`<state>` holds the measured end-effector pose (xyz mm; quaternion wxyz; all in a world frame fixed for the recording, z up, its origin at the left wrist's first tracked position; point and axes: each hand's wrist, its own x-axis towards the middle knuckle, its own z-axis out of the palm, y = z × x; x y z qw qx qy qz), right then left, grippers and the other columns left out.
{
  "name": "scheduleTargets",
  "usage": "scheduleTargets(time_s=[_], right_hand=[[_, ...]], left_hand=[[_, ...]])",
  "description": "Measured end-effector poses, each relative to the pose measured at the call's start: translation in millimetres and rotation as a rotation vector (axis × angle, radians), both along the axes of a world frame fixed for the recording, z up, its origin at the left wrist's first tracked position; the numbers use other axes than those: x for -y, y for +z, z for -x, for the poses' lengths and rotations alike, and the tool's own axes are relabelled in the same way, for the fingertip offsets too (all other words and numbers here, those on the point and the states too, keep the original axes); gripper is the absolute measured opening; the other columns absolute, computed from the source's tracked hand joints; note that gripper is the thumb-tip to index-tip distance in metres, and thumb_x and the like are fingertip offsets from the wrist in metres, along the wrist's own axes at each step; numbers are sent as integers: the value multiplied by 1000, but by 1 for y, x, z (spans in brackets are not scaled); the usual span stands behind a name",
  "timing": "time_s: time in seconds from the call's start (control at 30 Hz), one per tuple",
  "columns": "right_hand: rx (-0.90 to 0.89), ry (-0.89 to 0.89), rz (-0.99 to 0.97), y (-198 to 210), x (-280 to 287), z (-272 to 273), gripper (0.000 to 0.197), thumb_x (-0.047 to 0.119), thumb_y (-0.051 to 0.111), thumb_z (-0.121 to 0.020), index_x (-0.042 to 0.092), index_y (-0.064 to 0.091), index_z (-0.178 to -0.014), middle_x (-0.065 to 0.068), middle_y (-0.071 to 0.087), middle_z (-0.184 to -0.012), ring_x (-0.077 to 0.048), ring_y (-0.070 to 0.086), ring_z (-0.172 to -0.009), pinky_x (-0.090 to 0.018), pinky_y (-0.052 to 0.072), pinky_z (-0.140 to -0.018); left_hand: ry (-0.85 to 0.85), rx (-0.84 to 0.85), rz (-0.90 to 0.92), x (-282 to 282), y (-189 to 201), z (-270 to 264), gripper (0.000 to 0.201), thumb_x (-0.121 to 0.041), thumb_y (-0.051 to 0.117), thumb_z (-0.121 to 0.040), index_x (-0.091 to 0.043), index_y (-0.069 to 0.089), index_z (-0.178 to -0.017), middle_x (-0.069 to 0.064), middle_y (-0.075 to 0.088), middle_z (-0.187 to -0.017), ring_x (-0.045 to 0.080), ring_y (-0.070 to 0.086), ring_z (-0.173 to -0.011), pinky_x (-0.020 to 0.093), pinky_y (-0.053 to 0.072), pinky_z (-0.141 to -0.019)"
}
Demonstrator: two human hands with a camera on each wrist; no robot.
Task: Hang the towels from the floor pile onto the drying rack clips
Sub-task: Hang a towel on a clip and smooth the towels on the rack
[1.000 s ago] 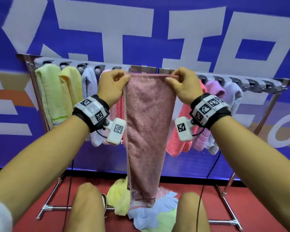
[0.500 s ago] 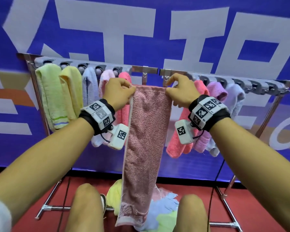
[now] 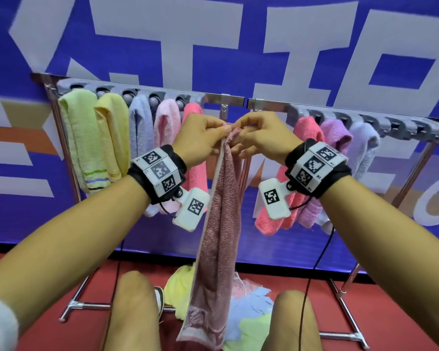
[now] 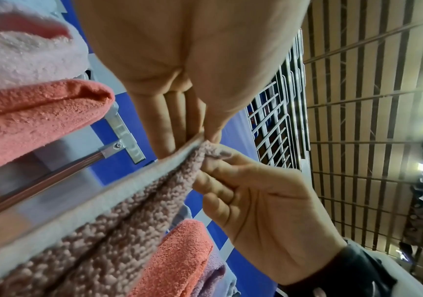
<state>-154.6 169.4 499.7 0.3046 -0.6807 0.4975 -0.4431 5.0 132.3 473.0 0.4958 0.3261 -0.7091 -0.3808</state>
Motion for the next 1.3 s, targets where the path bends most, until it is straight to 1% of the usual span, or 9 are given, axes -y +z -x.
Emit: scheduleTargets(time_s=[0.23,0.33,0.57,0.7,0.77,0.83,0.97,1.2,1.3], right_hand=[[-438,-118,319,1,10,8,8,17,64,-93,12,69,-97,5,64,-78,-8,60,-70,-26,49,-68],[-565,-196,417,2,10,8,11,25,70,-89,18,72,-97,1,46,-92,-8,45,-82,-19,35,-72],[-481,-230,466,4,12,11,10,28,76,-83,20,69,-83,0,60,-102,-9,55,-94,-6,38,-79],[-385,-249,432,3,11,12,15,27,78,-81,14,71,-80,-1,72,-94,-13,66,-92,-30,52,-89],[-389,-251,416,2,11,15,19,28,78,-80,11,71,-79,-3,73,-94,-14,67,-95,-34,52,-91],[-393,-239,404,0,11,17,20,29,79,-79,11,70,-77,-3,72,-87,-13,67,-87,-33,54,-84],[-363,-256,419,-2,12,18,24,30,82,-76,15,63,-74,5,62,-68,-4,53,-59,-20,45,-58],[-289,-184,378,-1,16,31,26,37,77,-80,14,70,-91,-2,72,-83,-16,69,-76,-34,56,-72],[-363,-140,327,-2,16,36,22,33,74,-85,12,74,-91,3,71,-77,-5,63,-66,-27,50,-65]], left_hand=[[-31,-41,-20,0,2,1,17,-13,55,-100,-7,71,-102,4,73,-82,6,71,-69,22,58,-61],[-59,-84,-56,2,1,0,16,-15,57,-100,-8,72,-101,9,75,-88,14,73,-77,30,61,-71],[-149,-75,-32,-4,6,2,21,-14,50,-103,-13,71,-103,10,72,-87,12,69,-75,21,59,-66],[-255,-25,-25,-3,7,-3,18,-1,52,-99,-6,68,-107,-6,63,-65,5,56,-59,16,51,-58],[-220,73,55,-4,7,-4,20,-1,61,-94,-7,69,-111,-9,65,-65,8,58,-66,22,54,-65],[-157,132,111,-3,6,-4,22,-3,66,-92,-7,69,-113,6,75,-84,10,66,-81,29,59,-76],[-134,125,105,0,5,-3,17,-3,67,-91,-5,70,-108,16,74,-89,10,68,-78,25,59,-70],[-209,-37,-4,8,4,-5,18,0,59,-95,-12,70,-103,-3,75,-80,7,70,-74,19,55,-62],[-234,-21,-7,10,3,-5,20,1,57,-96,-9,69,-109,1,74,-88,8,70,-79,20,57,-67]])
